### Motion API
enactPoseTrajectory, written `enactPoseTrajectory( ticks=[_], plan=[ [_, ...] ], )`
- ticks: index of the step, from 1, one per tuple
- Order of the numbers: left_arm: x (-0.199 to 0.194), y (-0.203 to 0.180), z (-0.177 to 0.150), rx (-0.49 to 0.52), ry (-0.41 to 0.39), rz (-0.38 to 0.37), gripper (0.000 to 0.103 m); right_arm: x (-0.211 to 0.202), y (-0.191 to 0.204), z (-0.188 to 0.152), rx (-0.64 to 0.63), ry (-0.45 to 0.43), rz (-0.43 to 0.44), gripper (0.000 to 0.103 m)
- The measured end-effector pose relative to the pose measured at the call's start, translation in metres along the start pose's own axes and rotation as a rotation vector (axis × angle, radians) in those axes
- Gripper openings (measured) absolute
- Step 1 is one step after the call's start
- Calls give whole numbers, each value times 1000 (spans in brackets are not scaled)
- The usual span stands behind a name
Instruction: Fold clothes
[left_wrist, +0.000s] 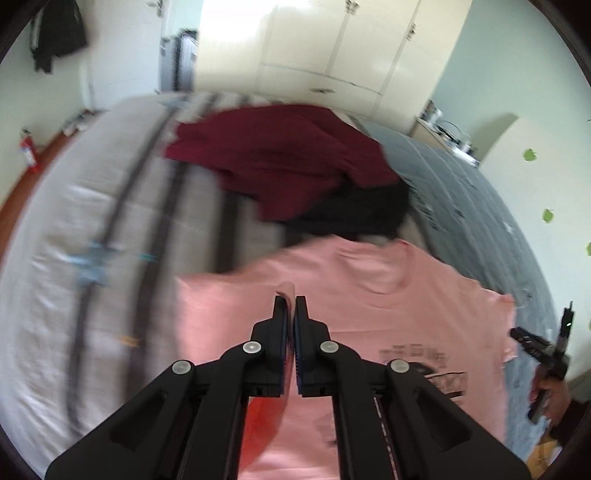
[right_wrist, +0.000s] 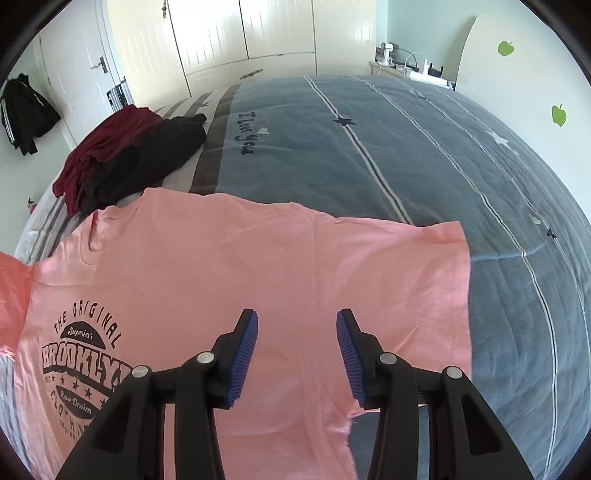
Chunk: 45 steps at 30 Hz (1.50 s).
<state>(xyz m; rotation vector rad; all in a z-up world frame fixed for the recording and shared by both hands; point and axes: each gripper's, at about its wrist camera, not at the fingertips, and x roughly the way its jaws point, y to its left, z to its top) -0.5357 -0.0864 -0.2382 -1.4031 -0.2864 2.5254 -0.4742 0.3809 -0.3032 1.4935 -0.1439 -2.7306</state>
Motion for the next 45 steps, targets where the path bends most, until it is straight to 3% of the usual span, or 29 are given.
enactPoseTrajectory(
  ticks=[1, 2, 3, 5, 8, 11, 13, 16, 19, 22, 23, 24, 25, 27, 31, 36, 40, 42, 45],
  plan=[
    [8, -7, -1, -15, 27, -20, 5, -1, -3, 0, 3, 2, 3, 41],
    [17, -17, -4, -31, 61, -54, 13, -1, -6, 0, 5, 4, 3, 41],
    [26, -28, -7, -46, 95, -91, 30, -1, -10, -1, 7, 5, 5, 41],
    [28, -38, -9, -49, 97, -121, 52, 0, -13, -2, 6, 12, 10, 41],
    [17, -26, -13, -44, 34, -84, 54, 2, -15, -8, -14, 20, 11, 41],
    [9, 3, -19, -39, 4, 11, 54, 5, -16, -14, -16, 31, 17, 41],
    [4, 39, -25, -75, 3, 118, 54, 6, -13, -18, -18, 39, 23, 41],
    [-4, 83, -36, -132, 7, 210, 54, 8, -4, -22, -25, 44, 32, 41],
    [0, 109, -46, -137, 26, 241, 54, 10, 7, -22, -34, 44, 35, 41],
    [8, 117, -51, -108, 34, 236, 54, 13, 18, -19, -41, 39, 35, 41],
    [13, 116, -51, -89, 31, 235, 49, 15, 22, -18, -41, 38, 33, 41],
    [19, 111, -48, -56, 22, 221, 30, 16, 25, -18, -41, 36, 31, 41],
    [24, 105, -45, -21, 11, 206, 21, 18, 28, -17, -40, 36, 30, 41],
    [41, 92, -37, 35, 13, 209, 13, 22, 33, -16, -32, 36, 26, 41],
    [77, 79, -17, 80, 34, 203, 11, 29, 38, -15, -24, 37, 16, 41],
    [117, 103, 2, 102, 90, 363, 11, 39, 35, -16, -16, 46, -2, 41],
    [117, 123, 10, 52, 73, 334, 12, 49, 33, -21, -9, 66, -11, 41],
    [100, 119, 14, 65, -3, 305, 12, 52, 32, -24, -9, 74, -13, 41],
    [69, 112, 6, 36, -34, 187, 12, 57, 31, -25, -8, 82, -14, 41]
  ],
)
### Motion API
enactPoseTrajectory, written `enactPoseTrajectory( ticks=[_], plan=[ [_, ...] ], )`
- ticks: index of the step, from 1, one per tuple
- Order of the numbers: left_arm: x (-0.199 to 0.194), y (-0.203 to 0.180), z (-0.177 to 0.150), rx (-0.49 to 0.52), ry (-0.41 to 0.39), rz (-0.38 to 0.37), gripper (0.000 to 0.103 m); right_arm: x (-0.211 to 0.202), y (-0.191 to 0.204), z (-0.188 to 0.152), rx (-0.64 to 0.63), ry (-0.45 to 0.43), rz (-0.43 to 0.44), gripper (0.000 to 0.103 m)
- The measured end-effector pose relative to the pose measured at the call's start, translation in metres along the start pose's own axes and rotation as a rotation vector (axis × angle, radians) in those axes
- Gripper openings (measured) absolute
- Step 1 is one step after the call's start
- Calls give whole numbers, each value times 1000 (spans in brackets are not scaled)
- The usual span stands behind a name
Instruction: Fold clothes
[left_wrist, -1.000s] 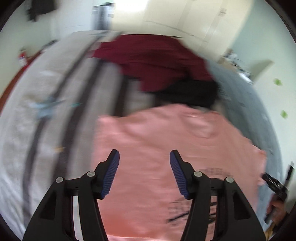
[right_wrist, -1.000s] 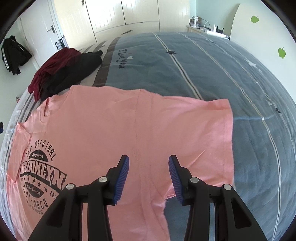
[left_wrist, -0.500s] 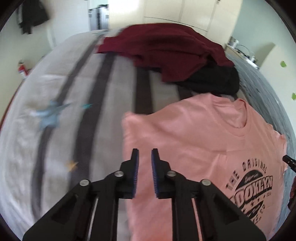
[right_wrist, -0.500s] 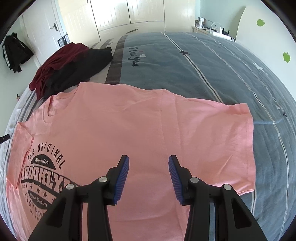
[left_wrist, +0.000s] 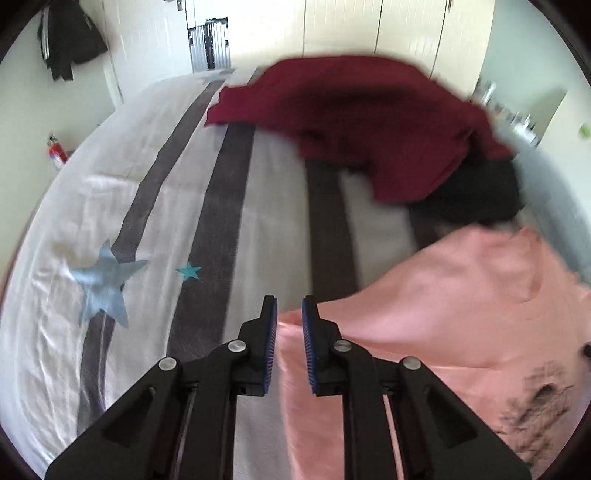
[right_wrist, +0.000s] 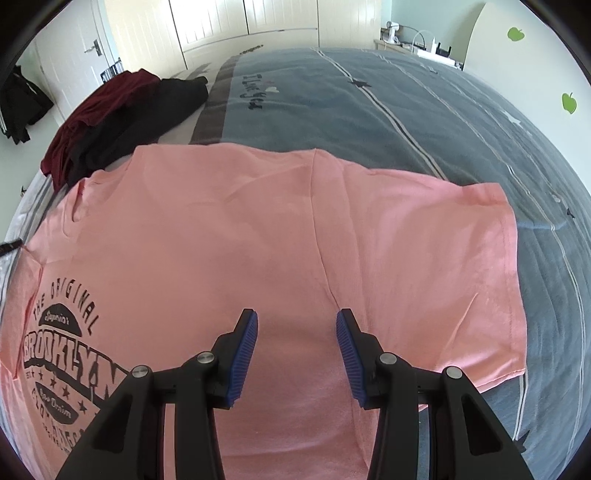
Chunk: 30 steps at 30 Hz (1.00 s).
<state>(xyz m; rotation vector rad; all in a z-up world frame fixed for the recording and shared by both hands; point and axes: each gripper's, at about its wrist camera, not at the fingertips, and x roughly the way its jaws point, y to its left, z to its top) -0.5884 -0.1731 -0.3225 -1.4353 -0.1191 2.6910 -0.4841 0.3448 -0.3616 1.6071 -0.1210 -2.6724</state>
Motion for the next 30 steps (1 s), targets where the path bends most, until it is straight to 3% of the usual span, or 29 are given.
enactPoseTrajectory(
  ticks=[6, 9, 12, 15, 19, 21, 24, 27, 30],
  plan=[
    [-53, -29, -71, 131, 67, -97, 12, -1, 1, -1, 9, -4, 9, 41],
    [-47, -31, -102, 159, 123, -72, 12, 0, 2, -5, -1, -1, 6, 41],
    [-29, -5, -117, 73, 166, 17, 12, 1, 3, -5, -8, 4, 2, 41],
    [-38, 21, -117, -35, 115, 76, 9, 1, 3, -5, -20, 8, 2, 41],
    [-71, 14, -117, -46, 45, -11, 9, -3, -1, -7, -21, 7, 6, 41],
    [-85, 3, -124, -21, 41, -63, 9, -5, -2, -9, -17, 4, 8, 41],
    [-84, -11, -144, 29, 99, -75, 9, -8, -5, -12, -9, 0, 11, 41],
    [-66, -6, -171, 32, 176, 30, 9, -11, -7, -14, -8, 0, 12, 41],
    [-73, 9, -170, -97, 132, 39, 9, -15, -16, -16, -7, -3, 8, 41]
  ],
)
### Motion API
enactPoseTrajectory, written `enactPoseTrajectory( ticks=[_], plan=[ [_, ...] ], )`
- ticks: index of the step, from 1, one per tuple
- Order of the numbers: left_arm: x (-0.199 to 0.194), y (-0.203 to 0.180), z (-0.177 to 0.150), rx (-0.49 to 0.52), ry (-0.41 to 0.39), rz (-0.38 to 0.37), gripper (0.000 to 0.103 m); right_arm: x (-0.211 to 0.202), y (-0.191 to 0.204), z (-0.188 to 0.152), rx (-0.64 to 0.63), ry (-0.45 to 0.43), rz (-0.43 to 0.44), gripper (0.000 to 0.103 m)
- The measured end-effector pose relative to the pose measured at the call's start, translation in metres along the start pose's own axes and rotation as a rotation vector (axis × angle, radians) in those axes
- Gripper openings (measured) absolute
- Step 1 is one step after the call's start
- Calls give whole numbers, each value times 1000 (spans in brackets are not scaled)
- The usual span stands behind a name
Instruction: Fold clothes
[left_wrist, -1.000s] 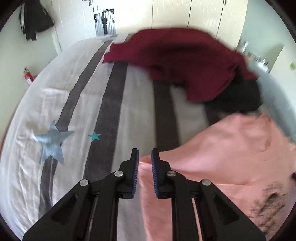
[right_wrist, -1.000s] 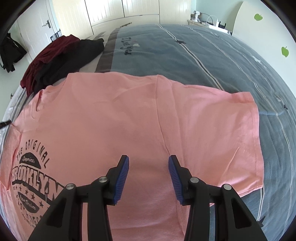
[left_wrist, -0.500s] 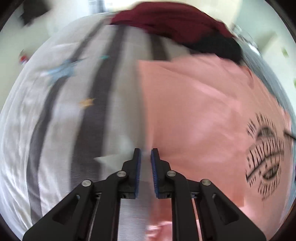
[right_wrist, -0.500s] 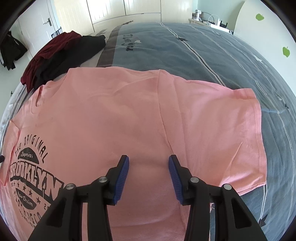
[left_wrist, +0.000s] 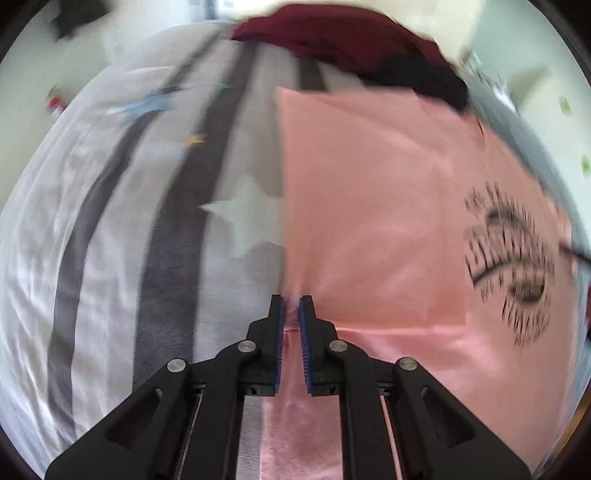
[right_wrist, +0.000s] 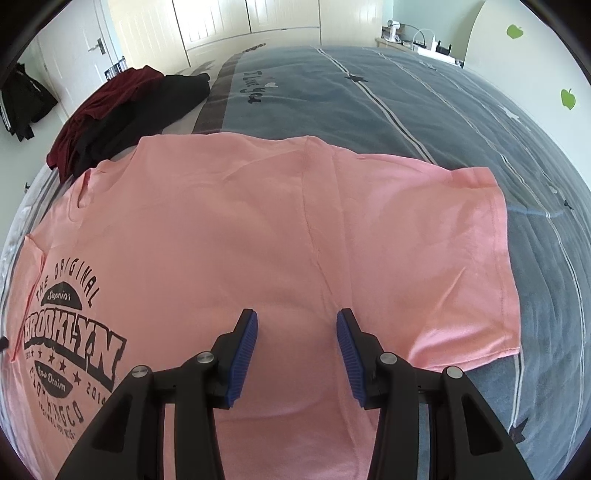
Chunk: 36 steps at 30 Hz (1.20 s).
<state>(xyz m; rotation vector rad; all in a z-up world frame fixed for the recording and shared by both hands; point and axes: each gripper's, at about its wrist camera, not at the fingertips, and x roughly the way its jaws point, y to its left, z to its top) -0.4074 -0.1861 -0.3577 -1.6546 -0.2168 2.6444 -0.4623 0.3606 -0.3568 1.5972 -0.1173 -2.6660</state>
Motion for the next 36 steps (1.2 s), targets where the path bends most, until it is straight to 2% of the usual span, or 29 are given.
enactPoseTrajectory(
  ticks=[2, 6, 13, 16, 23, 30, 33, 35, 36],
  plan=[
    [-17, -4, 8, -42, -62, -30, 9, -4, -13, 0, 15, -6, -7, 41],
    [-43, -33, 28, 12, -155, -49, 10, -22, -47, 3, 51, -48, -36, 41],
    [-50, -64, 40, 48, -174, -40, 12, -24, -130, 22, 126, -47, -134, 47],
    [-50, -69, 41, 48, -174, -32, 12, -17, -149, 37, 130, -46, -146, 53],
    [-40, -72, 40, 46, -156, 4, 13, 14, -160, 80, 129, -51, -141, 53],
    [-32, -77, 53, 63, -169, -4, 13, 51, -166, 107, 166, -3, -149, 52],
    [-31, -74, 58, 64, -169, -6, 13, 61, -162, 110, 135, 14, -139, 40],
    [-30, -69, 61, 55, -166, -3, 13, 68, -158, 110, 109, 40, -139, 38],
    [-30, -67, 62, 51, -166, -3, 13, 69, -157, 110, 103, 41, -136, 33]
  ],
)
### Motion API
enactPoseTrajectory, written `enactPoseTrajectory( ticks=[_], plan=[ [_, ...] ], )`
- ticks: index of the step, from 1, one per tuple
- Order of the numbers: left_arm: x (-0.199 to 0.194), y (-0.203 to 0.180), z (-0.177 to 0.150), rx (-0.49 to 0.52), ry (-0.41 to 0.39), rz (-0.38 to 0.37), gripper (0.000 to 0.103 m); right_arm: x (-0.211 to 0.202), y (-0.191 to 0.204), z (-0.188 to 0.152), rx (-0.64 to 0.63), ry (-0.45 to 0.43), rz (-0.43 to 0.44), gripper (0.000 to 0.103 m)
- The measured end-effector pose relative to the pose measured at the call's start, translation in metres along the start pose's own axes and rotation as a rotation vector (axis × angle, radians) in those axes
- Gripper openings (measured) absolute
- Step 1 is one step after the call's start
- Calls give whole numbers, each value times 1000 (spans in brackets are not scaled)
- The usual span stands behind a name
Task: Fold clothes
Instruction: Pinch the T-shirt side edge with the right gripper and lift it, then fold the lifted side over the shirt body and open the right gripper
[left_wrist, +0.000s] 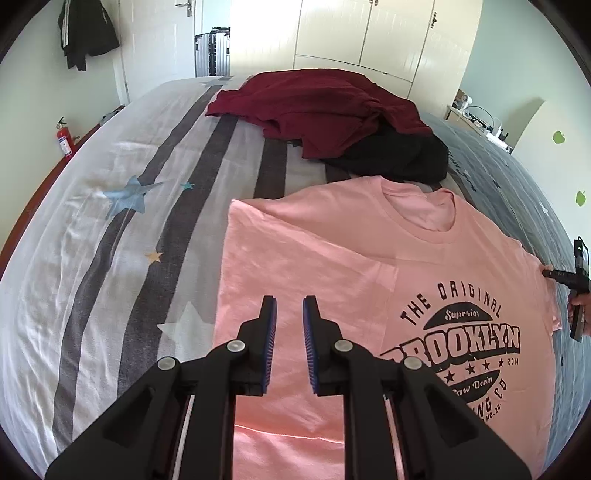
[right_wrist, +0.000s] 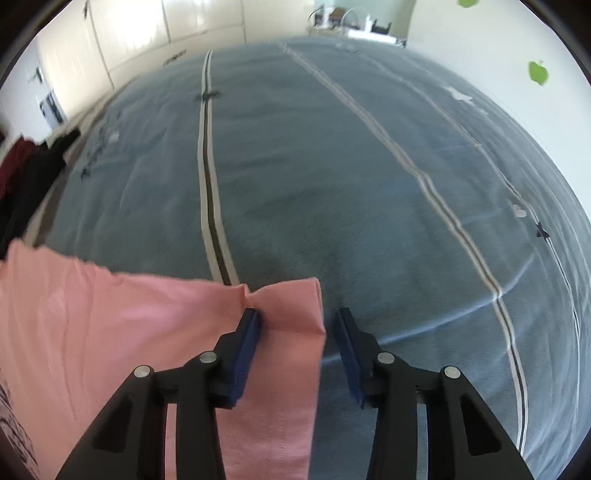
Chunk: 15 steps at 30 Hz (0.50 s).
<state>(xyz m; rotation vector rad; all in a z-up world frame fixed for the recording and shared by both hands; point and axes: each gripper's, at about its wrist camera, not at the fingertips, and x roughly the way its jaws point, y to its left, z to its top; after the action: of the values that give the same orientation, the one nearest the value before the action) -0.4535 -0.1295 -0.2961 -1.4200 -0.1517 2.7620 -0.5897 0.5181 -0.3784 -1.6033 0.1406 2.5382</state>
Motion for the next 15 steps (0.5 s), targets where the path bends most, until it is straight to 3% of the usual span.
enactPoseTrajectory(
  ticks=[2, 4, 6, 11, 15],
  plan=[
    [-2, 6, 1, -14, -4, 5, 13, 0, -2, 3, 18, 10, 18, 26],
    [-5, 10, 1, -24, -7, 5, 13, -4, -1, 5, 21, 15, 41, 11],
    [-7, 15, 1, -31, -9, 3, 13, -20, 9, 6, -3, -12, 45, 8],
    [-14, 26, -1, -45, -13, -9, 13, -88, 54, 6, -76, -117, 94, 8],
    [-22, 34, -1, -60, -22, -17, 13, -132, 121, 4, -164, -124, 190, 8]
  ],
)
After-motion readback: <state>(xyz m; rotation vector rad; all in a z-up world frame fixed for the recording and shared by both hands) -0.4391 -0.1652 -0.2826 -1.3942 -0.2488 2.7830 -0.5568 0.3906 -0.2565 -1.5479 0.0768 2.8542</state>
